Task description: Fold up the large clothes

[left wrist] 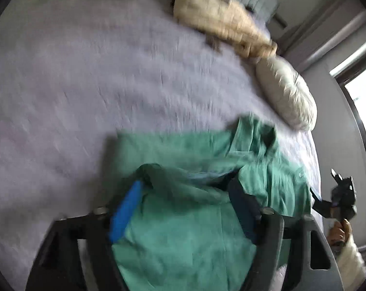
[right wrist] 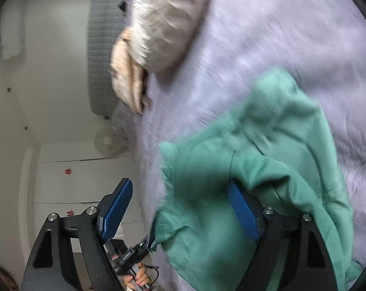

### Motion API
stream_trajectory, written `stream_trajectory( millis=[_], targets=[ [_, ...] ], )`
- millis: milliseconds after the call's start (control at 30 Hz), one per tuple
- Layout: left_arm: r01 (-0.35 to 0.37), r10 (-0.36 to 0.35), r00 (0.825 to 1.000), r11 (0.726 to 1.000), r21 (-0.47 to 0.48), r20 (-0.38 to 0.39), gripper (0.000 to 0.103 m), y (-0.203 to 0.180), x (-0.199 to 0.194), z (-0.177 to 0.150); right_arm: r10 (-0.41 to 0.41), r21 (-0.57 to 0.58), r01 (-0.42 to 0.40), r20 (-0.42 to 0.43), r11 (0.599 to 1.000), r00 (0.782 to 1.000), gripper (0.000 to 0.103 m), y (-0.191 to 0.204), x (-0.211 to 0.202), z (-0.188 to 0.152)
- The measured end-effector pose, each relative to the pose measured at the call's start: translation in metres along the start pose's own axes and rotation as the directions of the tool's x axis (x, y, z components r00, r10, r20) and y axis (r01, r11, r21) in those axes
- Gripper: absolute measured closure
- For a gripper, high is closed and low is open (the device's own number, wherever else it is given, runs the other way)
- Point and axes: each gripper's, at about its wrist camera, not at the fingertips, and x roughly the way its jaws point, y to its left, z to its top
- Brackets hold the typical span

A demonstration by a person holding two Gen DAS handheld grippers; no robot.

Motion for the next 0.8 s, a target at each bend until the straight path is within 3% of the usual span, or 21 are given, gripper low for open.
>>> stream_trajectory(
  millis=[67,133,200,267,367,433,467,500,567,633,700,733,800],
  targets=[
    [0.001,-0.001,1.000,1.000,0.005,0.029,0.027,0.000,-0.010,0.004,-0.051,-0.041,0.052,0.012,0.998,0.999,0.019,0.009,-0.008,-0.001],
    [-0.050,0.049,0.998,0.999,0.020,0.025,0.027,-0.002,-0.006,0.006,-0.153,-0.110,0.155,0.023,0.982,0.988,0.019,0.019,-0.012,-0.003],
    [-0.127,0.126,0.992,0.991,0.050,0.014,0.027,-0.007,0.009,0.004,-0.295,-0.210,0.302,0.063,0.930,0.953,0.021,0.030,-0.011,-0.008],
    [-0.154,0.154,0.988,0.987,0.053,0.002,0.027,-0.010,0.026,0.002,-0.447,-0.299,0.463,0.124,0.834,0.886,0.021,0.039,-0.001,-0.012],
    [-0.180,0.180,0.983,0.983,0.037,-0.016,0.027,-0.008,0.051,0.000,-0.586,-0.380,0.591,0.144,0.711,0.798,0.022,0.034,0.020,-0.013],
    [-0.191,0.191,0.981,0.981,0.033,-0.024,0.027,-0.008,0.063,-0.002,-0.631,-0.405,0.617,0.118,0.674,0.767,0.043,0.021,0.027,-0.012],
    [-0.208,0.209,0.978,0.977,0.039,-0.024,0.027,-0.009,0.068,-0.004,-0.653,-0.417,0.624,0.092,0.660,0.752,0.089,0.015,0.032,-0.013],
    [-0.229,0.230,0.973,0.972,0.051,-0.023,0.027,-0.009,0.072,-0.006,-0.648,-0.422,0.614,0.080,0.667,0.758,0.099,0.013,0.033,-0.016],
    [-0.276,0.278,0.960,0.958,0.077,-0.017,0.027,-0.008,0.079,-0.011,-0.627,-0.454,0.609,0.132,0.651,0.768,0.099,0.020,0.023,-0.022],
    [-0.318,0.321,0.946,0.944,0.087,-0.033,0.027,0.000,0.090,-0.015,-0.629,-0.475,0.627,0.180,0.618,0.756,0.099,0.022,0.014,-0.024],
    [-0.330,0.333,0.941,0.942,0.060,-0.061,0.027,0.011,0.097,-0.020,-0.665,-0.459,0.652,0.161,0.604,0.729,0.098,0.008,0.013,-0.015],
    [-0.326,0.328,0.942,0.944,0.047,-0.065,0.027,0.015,0.097,-0.021,-0.675,-0.446,0.657,0.147,0.608,0.724,0.098,0.000,0.014,-0.012],
    [-0.317,0.318,0.946,0.948,0.030,-0.067,0.027,0.020,0.091,-0.023,-0.669,-0.424,0.644,0.113,0.636,0.735,0.098,-0.015,0.016,-0.007]
  ],
)
